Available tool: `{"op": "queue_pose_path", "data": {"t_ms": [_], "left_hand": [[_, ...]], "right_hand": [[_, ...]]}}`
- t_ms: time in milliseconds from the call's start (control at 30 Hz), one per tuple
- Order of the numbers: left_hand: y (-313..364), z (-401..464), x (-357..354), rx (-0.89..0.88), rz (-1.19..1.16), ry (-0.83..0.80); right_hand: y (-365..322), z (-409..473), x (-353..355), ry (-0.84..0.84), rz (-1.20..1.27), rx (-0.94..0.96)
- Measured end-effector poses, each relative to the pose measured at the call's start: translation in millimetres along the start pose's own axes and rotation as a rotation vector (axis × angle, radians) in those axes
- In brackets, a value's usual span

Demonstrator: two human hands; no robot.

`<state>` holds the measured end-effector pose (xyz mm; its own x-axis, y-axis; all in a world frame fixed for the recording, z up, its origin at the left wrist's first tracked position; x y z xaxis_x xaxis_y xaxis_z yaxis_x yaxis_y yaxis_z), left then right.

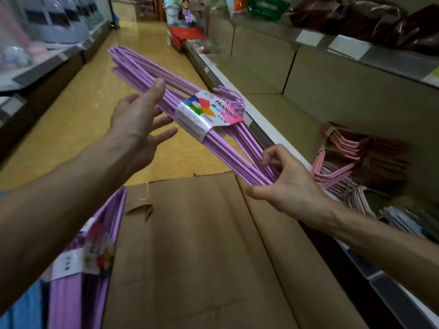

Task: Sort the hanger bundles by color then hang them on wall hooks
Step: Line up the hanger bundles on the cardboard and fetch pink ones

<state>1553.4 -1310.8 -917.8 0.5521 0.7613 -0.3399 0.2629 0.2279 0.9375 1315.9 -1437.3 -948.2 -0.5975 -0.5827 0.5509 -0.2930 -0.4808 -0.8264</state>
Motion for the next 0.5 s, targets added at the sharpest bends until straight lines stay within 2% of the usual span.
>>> {"op": "queue_pose_path", "data": {"t_ms": [100,233,333,500], "left_hand": [[30,-14,12,-0.080,-0.028,0.028],[54,-31,30,-0.152,-0.157,0.181],[68,-40,36,-0.198,-0.271,0.231],[72,-42,47,-0.187,-0.325,0.260]], "right_hand": [[-16,-31,-11,-0.045,0.055,0.006],[-39,-53,-19,-0.073,0.097,0.030],[-49,-62,-28,-0.108,0.087,0.058],[-54,-72,-48,-0.159,0.180,0.070]]}}
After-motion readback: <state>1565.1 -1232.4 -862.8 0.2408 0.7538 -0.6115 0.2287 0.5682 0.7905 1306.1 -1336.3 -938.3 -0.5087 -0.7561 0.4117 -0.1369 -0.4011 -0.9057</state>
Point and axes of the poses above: each hand's wrist, its own z-axis towards the middle knuckle, its own x-axis out of the back of the hand, y = z × x, the point moved 9 cm from there along z, towards the middle knuckle, and after that the axes turned 2 degrees about -y, right-handed, at the moved point
